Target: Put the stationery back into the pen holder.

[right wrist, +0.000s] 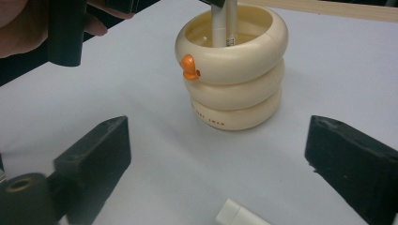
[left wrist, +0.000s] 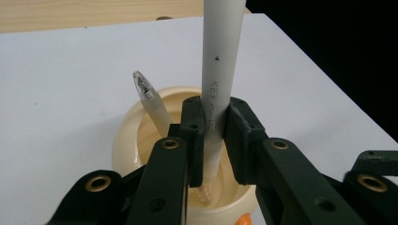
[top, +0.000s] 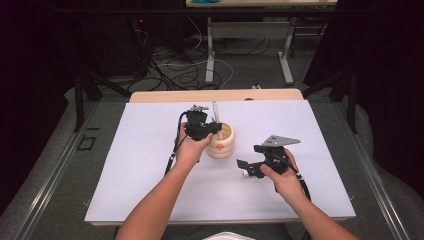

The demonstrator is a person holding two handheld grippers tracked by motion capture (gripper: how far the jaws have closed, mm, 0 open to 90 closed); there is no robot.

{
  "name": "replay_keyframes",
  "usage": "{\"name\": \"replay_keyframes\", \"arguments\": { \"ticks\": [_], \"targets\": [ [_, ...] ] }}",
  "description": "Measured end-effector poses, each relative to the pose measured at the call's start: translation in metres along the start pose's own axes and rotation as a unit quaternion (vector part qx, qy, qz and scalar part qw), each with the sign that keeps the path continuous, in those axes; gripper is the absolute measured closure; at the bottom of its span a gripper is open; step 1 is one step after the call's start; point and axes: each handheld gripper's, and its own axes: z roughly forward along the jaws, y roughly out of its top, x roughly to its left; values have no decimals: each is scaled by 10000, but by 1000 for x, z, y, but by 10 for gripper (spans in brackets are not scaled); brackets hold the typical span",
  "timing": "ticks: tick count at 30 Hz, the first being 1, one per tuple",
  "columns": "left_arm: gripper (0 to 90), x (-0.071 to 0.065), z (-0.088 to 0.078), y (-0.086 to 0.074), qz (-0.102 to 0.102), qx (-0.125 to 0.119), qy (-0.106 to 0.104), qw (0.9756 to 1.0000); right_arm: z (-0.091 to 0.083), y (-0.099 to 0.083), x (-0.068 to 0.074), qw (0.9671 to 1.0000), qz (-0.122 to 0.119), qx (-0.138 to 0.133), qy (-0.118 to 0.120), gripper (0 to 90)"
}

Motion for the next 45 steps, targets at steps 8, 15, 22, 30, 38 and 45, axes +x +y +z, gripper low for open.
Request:
{"name": "replay_keyframes", "arguments": {
  "ticks": [8, 15, 22, 30, 38, 45],
  "targets": [
    [780, -1, 3, -2, 74, 202, 42, 9998, 0, -1, 0, 10000, 44, 3, -18, 50],
    [776, -2, 4, -3, 54, 247, 25, 9997, 1, -2, 1, 9999, 56, 82, 17, 50],
    [684, -4, -3, -1, 157, 88, 53, 9998, 0, -3, 0, 9999, 77, 71, 9, 52],
    [572, -3, -13, -2, 176, -54, 100, 9998, -2, -3, -3, 9999, 87, 55, -62, 55],
    [511, -3, -21, -6, 304, -176, 145, 9993, -3, -4, -7, 9999, 62, 68, -103, 55],
    [448, -1, -30, -10, 518, -212, 95, 9984, -6, -3, -11, 9998, -6, 75, -194, 55]
  ]
}}
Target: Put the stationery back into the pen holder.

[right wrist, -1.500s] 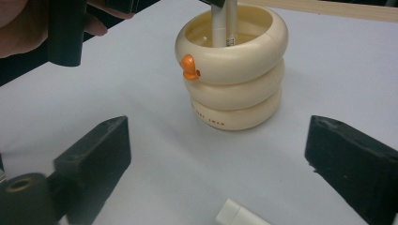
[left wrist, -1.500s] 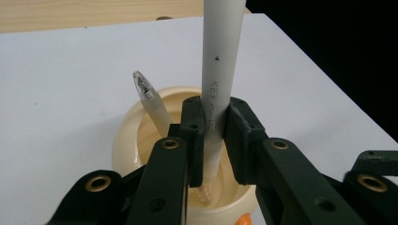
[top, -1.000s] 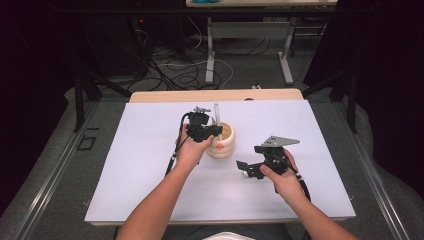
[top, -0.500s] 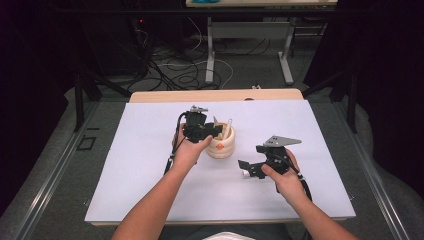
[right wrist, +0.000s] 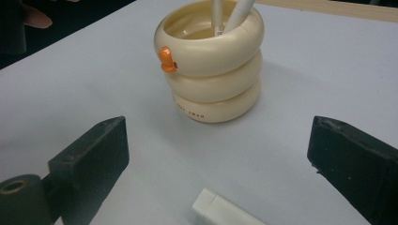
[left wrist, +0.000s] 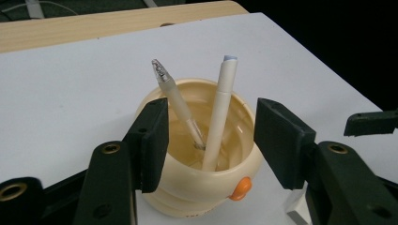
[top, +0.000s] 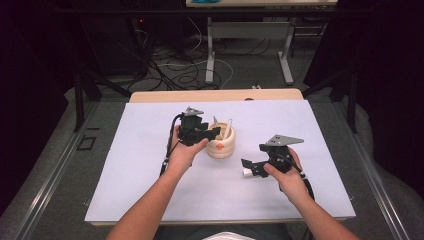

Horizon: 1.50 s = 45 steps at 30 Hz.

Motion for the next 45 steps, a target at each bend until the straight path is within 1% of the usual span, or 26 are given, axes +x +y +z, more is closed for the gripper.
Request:
{"name": "replay_keyframes", "arguments": {
  "ticks": [2, 4, 5, 6, 7, 8, 11, 13, 14, 15, 18, 20, 21, 23, 25, 26, 27, 30, 34, 35, 37, 39, 40, 41, 43, 45],
  "targets": [
    [426, 0, -4, -1, 84, 20, -11, 10000, 0, 0, -1, 10000, -25, -2, -18, 54],
    [410, 0, -7, -3, 176, -34, -40, 9998, -1, 0, -2, 10000, -6, 17, -31, 52],
    [404, -1, -9, -3, 183, -72, -69, 9998, 0, 0, -3, 10000, 2, 27, -33, 49],
    [399, -2, -11, -3, 191, -43, -69, 9998, 0, 0, -3, 10000, -3, 36, -40, 45],
    [389, -3, -12, -4, 216, -65, -34, 9997, 0, 0, -4, 10000, -1, 50, -57, 39],
    [384, -3, -14, -4, 320, -22, -11, 9995, 0, 0, -4, 10000, 21, 74, -36, 27],
    [369, -6, -19, -5, 347, -97, -65, 9993, 0, 0, -6, 10000, 1, 84, -28, 10],
    [357, -8, -22, -7, 343, -133, -78, 9993, 0, 0, -7, 9999, 44, 115, -32, 9],
    [353, -9, -23, -7, 381, -132, -62, 9992, 0, 0, -7, 9998, 81, 153, -40, 7],
    [346, -10, -24, -8, 418, -155, -76, 9990, 1, 0, -8, 9999, 94, 101, -51, 4],
    [304, -13, -27, -11, 434, -224, -113, 9987, 0, 1, -9, 9998, 100, 143, -27, 0],
    [288, -13, -29, -13, 499, -285, -79, 9983, 1, 1, -9, 9999, 68, 157, -11, 0],
    [269, -13, -30, -14, 512, -238, -78, 9984, 1, 1, -9, 9999, 57, 158, -18, 0],
    [243, -13, -32, -17, 526, -262, -93, 9982, 1, 1, -8, 9998, 54, 197, -46, 0],
    [220, -12, -33, -20, 475, -317, -118, 9983, 2, 1, -8, 9998, -11, 185, -18, 0],
    [205, -11, -34, -21, 457, -272, -163, 9985, 2, 1, -7, 9998, -52, 204, 4, 0],
    [194, -11, -34, -22, 427, -290, -180, 9985, 3, 1, -6, 9997, -86, 213, -2, 0],
    [174, -10, -37, -26, 298, -302, -263, 9988, 4, 1, -6, 9991, -342, 254, -28, 17],
    [163, -7, -40, -31, 237, -359, -289, 9987, 3, 2, -6, 9983, -472, 330, 17, 93],
    [162, -5, -41, -33, 250, -324, -313, 9987, 3, 2, -6, 9980, -517, 364, 40, 109],
    [161, -3, -42, -36, 199, -362, -297, 9987, 3, 2, -6, 9977, -561, 370, 23, 138],
    [160, -2, -43, -39, 133, -351, -304, 9988, 3, 2, -6, 9969, -682, 386, 43, 149],
    [156, -1, -44, -40, 175, -312, -326, 9988, 3, 2, -5, 9967, -685, 426, 43, 150],
    [156, -1, -45, -42, 139, -310, -330, 9989, 3, 2, -5, 9966, -720, 412, 17, 152],
    [156, 0, -46, -45, 95, -273, -361, 9989, 3, 3, -4, 9954, -831, 471, 76, 152],
    [156, 2, -47, -49, 73, -265, -367, 9989, 4, 3, -3, 9938, -990, 492, 66, 155]
  ]
}}
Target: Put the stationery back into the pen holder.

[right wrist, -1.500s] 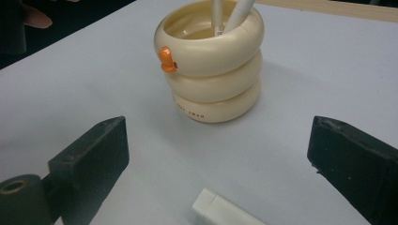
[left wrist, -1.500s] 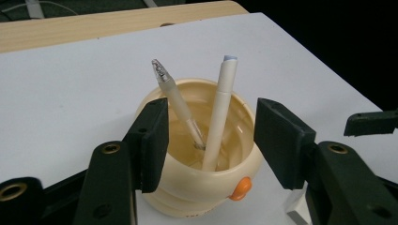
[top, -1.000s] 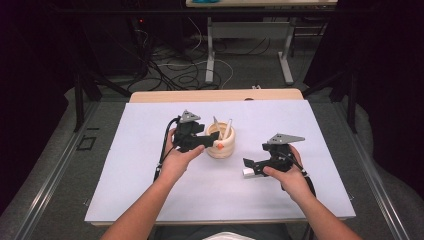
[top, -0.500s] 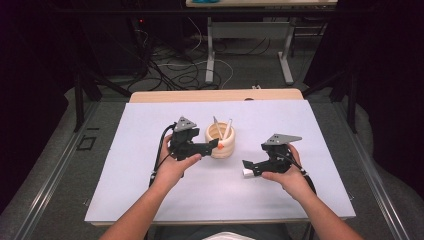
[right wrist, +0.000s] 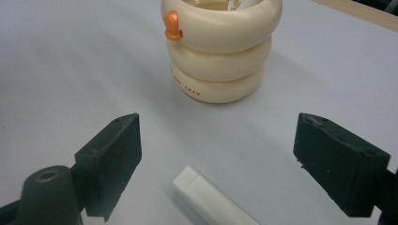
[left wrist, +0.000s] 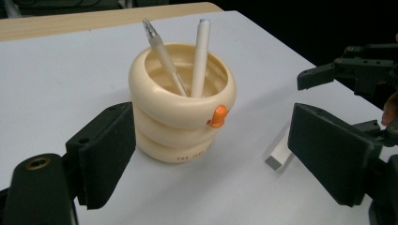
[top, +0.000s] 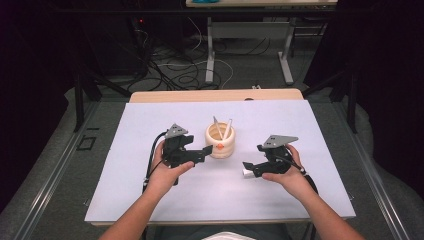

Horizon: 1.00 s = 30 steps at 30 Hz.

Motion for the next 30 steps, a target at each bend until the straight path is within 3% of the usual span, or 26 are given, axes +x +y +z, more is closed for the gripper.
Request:
{"name": "replay_keyframes", "arguments": {
  "ticks": [7, 12, 14, 18, 25, 30],
  "targets": [
    [153, 5, -5, -13, -122, 124, -64, 9998, 1, 1, 1, 9992, -358, 170, 75, 189],
    [151, 5, -7, -17, -162, 68, -126, 9998, 2, 2, 3, 9975, -635, 294, 63, 247],
    [151, 4, -7, -19, -205, 70, -176, 9996, 3, 2, 3, 9964, -784, 314, 59, 266],
    [154, 4, -9, -24, -74, 123, -245, 9996, 3, 1, 6, 9943, -951, 470, 66, 299],
    [160, 5, -9, -30, -107, 94, -195, 9997, 6, -1, 8, 9906, -1230, 580, 111, 363],
    [162, 8, -9, -32, -116, 129, -140, 9998, 7, -2, 9, 9861, -1499, 713, 70, 378]
  ]
}}
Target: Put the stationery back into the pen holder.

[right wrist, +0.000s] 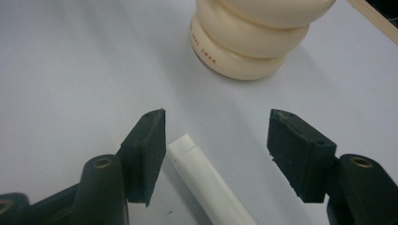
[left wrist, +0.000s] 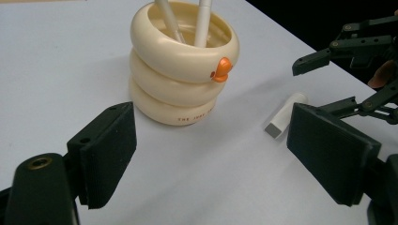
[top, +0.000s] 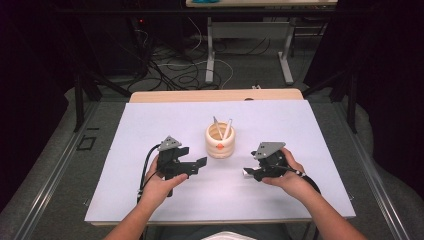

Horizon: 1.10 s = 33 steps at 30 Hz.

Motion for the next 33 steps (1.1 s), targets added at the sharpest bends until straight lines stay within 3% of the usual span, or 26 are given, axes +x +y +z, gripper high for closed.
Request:
{"name": "replay_keyframes", "arguments": {
  "ticks": [11, 13, 26, 33],
  "targets": [
    [163, 4, 1, -2, -75, 14, 70, 9999, 6, -3, 0, 9983, -352, 441, 146, 376],
    [162, 4, 0, -2, -123, 26, 72, 9999, 6, -2, -1, 9978, -462, 468, 73, 373],
    [164, 6, 2, -3, -104, 57, 118, 9999, 7, 1, -5, 9969, -545, 532, 192, 365],
    [164, 6, 2, -4, -139, 74, 111, 9998, 9, 1, -7, 9943, -699, 778, 203, 382]
  ]
}}
